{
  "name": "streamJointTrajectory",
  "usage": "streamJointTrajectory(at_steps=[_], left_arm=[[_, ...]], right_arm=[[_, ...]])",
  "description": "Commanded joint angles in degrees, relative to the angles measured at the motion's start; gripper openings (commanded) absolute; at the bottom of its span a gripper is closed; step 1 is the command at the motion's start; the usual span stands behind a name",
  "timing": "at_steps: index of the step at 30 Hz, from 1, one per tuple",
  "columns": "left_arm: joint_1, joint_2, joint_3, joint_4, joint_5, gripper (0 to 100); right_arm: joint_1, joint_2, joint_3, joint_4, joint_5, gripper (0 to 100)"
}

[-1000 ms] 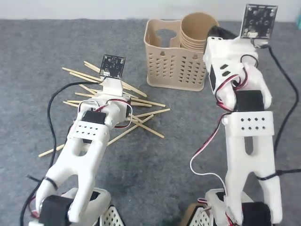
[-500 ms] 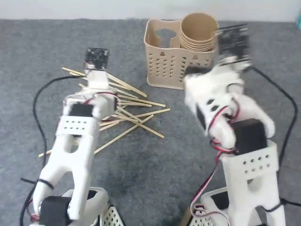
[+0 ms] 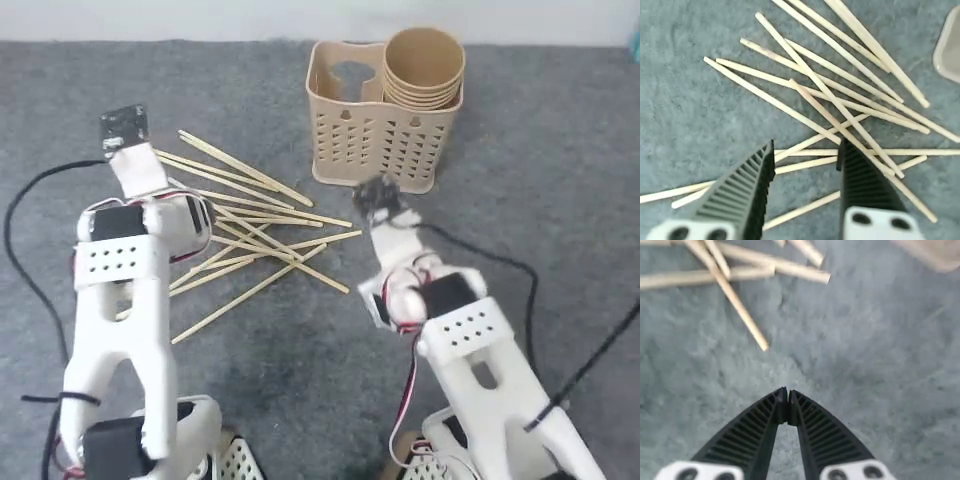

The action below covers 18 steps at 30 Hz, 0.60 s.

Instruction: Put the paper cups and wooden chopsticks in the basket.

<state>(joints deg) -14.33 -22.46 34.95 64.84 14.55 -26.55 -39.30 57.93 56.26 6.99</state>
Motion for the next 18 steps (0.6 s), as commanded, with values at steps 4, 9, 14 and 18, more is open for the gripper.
streamJointTrajectory(at_steps=[4,9,14,18], left_arm=[[1.1,2.5,-2.2,-4.0,6.1,20],[2.8,17.1,-8.4,-4.1,6.9,20],[2.7,31.1,-19.6,-4.2,7.6,20],[2.7,40.5,-27.0,-4.2,10.0,20]], right_arm=[[-1.6,-2.5,4.2,-7.5,4.4,0.9],[-1.6,-2.5,4.2,-7.6,4.4,0.8],[-1.6,-2.5,4.3,-7.6,4.5,0.8],[-1.6,-2.5,4.3,-7.5,4.7,0.8]])
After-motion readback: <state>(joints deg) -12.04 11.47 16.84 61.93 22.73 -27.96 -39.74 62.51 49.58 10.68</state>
